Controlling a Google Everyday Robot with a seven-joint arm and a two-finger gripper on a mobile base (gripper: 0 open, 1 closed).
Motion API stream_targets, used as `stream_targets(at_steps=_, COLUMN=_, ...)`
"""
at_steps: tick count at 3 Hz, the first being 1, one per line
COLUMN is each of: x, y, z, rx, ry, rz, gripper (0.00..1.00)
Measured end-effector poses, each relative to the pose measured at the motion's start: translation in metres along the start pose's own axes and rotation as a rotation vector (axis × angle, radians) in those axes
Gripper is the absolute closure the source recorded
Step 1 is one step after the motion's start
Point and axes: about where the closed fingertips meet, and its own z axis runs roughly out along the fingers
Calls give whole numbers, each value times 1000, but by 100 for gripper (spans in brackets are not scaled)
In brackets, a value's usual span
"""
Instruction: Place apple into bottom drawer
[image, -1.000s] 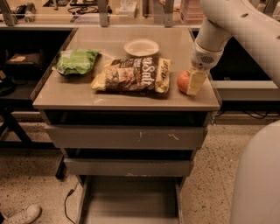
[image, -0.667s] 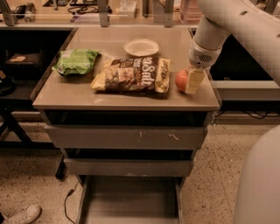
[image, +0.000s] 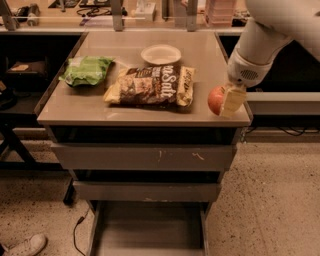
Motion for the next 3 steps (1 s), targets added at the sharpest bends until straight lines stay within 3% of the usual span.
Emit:
stream_targets(at_steps=1, x=19, y=50, z=-13, rx=-23, ry=-15, rz=34, gripper=100)
stream_targets(at_steps=2, x=19, y=50, z=-13, rx=-23, ry=-15, rz=34, gripper=100)
stream_targets(at_steps=3, x=28, y=69, z=-13, rx=-20, ry=20, rz=43, gripper=100)
